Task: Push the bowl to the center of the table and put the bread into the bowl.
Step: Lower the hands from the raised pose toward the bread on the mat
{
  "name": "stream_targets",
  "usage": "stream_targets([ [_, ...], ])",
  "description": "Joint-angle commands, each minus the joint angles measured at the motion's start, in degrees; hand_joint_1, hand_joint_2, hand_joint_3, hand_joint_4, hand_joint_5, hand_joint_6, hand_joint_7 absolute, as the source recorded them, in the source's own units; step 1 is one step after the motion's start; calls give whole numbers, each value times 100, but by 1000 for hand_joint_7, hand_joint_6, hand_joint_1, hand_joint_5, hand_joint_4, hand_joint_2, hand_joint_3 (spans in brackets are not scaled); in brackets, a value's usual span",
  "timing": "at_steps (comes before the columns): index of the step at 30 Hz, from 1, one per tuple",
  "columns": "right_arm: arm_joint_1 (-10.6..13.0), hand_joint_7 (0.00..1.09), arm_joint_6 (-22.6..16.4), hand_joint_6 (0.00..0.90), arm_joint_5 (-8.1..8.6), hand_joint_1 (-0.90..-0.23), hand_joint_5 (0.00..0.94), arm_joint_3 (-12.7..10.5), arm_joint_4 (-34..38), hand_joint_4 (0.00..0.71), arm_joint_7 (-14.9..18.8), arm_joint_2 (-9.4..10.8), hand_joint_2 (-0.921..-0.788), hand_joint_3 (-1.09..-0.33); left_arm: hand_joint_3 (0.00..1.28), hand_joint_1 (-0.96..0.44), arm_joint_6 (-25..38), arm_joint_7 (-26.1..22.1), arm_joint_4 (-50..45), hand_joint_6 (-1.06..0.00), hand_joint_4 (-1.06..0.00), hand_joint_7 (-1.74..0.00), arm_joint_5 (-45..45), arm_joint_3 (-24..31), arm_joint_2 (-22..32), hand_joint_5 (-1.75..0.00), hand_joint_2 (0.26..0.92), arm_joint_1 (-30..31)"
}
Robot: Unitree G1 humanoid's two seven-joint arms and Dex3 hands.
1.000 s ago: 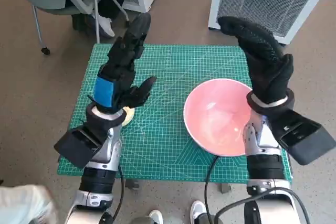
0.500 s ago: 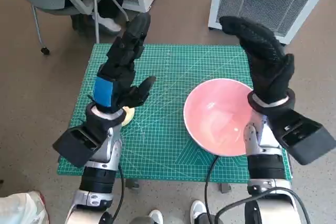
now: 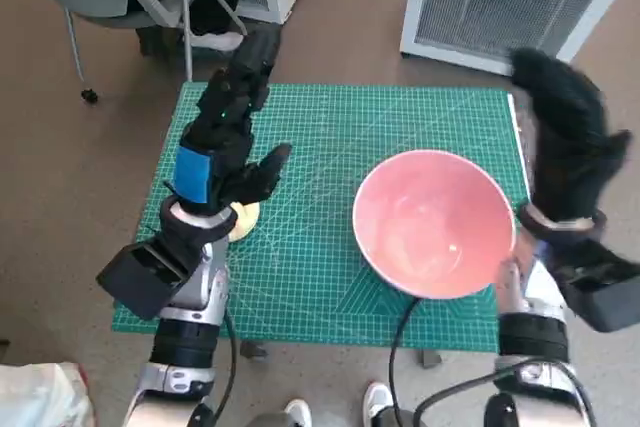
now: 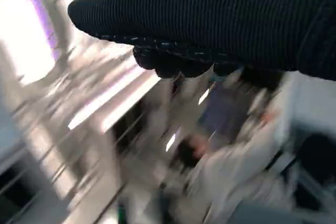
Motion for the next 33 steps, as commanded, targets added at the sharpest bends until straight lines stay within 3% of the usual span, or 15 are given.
stream_targets([
  [1, 330, 546, -170, -1, -352, -495, 6, -223, 457, 218, -618, -59, -921, -875, 377, -633, 29, -84, -63, -295, -151, -1, -186, 26, -15, 0, 921, 129],
  [8, 651, 558, -248, -1, -627, -476, 9, -319, 772, 224, -1212, -86, -921, -913, 371, -617, 65, -176, -74, -297, -153, -2, -335, 37, -54, -2, 921, 194],
  [16, 961, 473, -141, -1, -587, -465, 3, -311, 1434, 198, -1364, 17, -921, -969, 369, -618, 28, -239, 107, -300, -149, -2, -371, 93, -75, 0, 921, 201],
  [28, 733, 467, 371, 1, -285, -486, 3, -437, 2616, 169, -885, 193, -921, -922, 371, -619, 118, -222, -19, -308, -147, -6, -340, 123, -27, 0, 921, 263],
  [33, 585, 480, 697, 12, -252, -498, 8, -455, 2828, 178, -827, 311, -921, -887, 372, -617, 149, -217, -56, -307, -144, -5, -317, 128, 11, 0, 921, 286],
])
